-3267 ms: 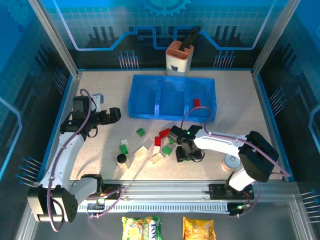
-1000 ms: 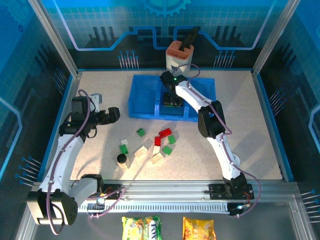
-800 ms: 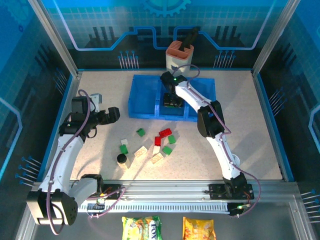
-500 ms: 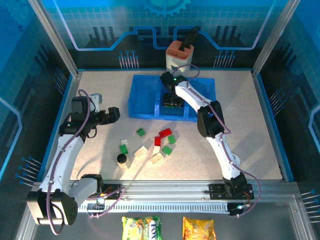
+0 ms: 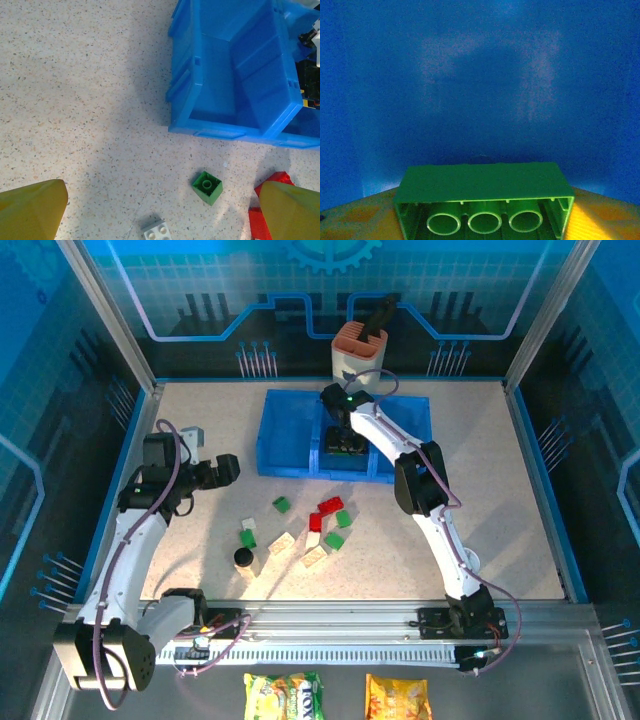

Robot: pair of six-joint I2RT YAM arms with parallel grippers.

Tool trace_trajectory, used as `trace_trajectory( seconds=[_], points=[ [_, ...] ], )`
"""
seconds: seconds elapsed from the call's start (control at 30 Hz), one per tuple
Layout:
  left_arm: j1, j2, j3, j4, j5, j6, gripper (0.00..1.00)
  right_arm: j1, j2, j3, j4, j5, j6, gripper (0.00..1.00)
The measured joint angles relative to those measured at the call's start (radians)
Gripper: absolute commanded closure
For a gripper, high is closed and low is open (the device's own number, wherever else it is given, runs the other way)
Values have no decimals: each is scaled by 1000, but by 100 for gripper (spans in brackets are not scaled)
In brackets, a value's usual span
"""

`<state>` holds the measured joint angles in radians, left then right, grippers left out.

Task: Sort the legos into containers by color
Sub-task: Place the lego in the container, then pick up the lego from the bottom-left of the table.

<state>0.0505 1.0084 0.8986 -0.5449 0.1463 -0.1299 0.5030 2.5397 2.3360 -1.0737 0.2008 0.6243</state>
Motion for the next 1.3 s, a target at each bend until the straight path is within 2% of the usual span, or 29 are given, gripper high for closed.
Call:
trace_trajectory(
  seconds=[0.17,0.5,0.73,1.0,1.3],
  points=[
    [0,-3,0,0,0,0,1,0,0,0,0,1,-5,26],
    [0,-3,0,0,1,-1,1,5,-12,0,-15,3,-17,25],
    [-13,14,2,-9,8,-16,2,19,-107,-9,-43,32,-27,25],
    [-148,71,68,-84,-26,-35,3,55,-283,-117,-41,55,-32,25],
    [-349,138,103,-172,-98,-44,4,77,-500,-382,20,53,-31,26]
  ],
)
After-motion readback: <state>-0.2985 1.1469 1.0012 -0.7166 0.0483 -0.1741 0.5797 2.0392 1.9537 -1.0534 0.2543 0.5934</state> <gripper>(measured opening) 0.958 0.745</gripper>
